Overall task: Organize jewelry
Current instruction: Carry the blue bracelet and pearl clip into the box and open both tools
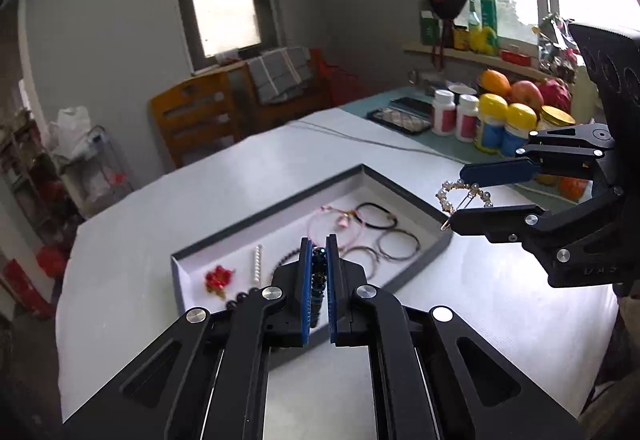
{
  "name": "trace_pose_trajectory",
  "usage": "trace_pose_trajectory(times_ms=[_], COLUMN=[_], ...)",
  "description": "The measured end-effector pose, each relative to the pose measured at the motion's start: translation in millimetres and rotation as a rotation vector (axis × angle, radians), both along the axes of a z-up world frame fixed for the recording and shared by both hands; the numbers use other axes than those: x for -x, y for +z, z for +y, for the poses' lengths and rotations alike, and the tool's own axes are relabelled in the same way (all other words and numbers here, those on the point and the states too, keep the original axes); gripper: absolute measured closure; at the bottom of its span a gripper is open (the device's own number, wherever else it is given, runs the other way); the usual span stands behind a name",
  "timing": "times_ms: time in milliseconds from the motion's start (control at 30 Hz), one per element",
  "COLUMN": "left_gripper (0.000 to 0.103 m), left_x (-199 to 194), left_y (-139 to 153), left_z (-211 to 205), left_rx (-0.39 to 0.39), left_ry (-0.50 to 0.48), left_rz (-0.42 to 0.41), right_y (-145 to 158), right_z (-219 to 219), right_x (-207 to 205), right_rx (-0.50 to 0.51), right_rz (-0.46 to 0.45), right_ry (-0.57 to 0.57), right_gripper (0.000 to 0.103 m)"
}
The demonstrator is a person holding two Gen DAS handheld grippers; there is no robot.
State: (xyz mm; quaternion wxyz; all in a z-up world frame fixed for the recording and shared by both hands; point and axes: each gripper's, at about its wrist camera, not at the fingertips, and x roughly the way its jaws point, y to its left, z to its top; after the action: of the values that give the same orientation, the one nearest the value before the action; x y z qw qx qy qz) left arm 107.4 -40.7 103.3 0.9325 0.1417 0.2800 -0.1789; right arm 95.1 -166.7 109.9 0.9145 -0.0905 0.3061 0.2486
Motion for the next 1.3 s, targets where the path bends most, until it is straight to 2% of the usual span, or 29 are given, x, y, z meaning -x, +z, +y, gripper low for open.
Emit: trace_pose_trajectory(times_ms=[133, 233, 400, 633, 733, 933, 1300], left_gripper=[0.096, 0.096, 0.096, 0.096, 0.096, 0.096, 0.094], left_x=[-27.6, -48.0, -81.4, -117.6, -125.0, -133.4, -136.9], left_y=[5.1, 3.9, -6.1, -33.5, -53.1, -77.0, -79.8], left_z=[6.5, 9.8, 2.9, 5.4, 6.1, 17.3, 21.8], left_rx=[0.012, 0.047, 0.028, 0.12, 0.099, 0.04, 0.039], left_ry=[0.061, 0.077, 0.057, 0.052, 0.071, 0.118, 0.14], left_rz=[-0.022, -0.005, 0.038, 0.117, 0.158, 0.213, 0.223], right_y=[9.2, 1.1, -33.5, -76.8, -82.9, -92.3, -94.2], right_z=[16.4, 23.1, 30.4, 46.0, 49.5, 63.0, 64.4], right_x=[-34.5, -58.3, -75.3, -88.3, -93.9, -92.2, -91.2], right_rx=[-0.029, -0.036, -0.004, 0.015, -0.001, 0.035, 0.013], right_rz=[-0.004, 0.013, 0.084, 0.221, 0.26, 0.267, 0.283], right_ry=[-0.009, -0.031, -0.014, 0.051, 0.057, 0.043, 0.039], right_gripper=[0.063, 0.063, 0.063, 0.063, 0.063, 0.063, 0.062])
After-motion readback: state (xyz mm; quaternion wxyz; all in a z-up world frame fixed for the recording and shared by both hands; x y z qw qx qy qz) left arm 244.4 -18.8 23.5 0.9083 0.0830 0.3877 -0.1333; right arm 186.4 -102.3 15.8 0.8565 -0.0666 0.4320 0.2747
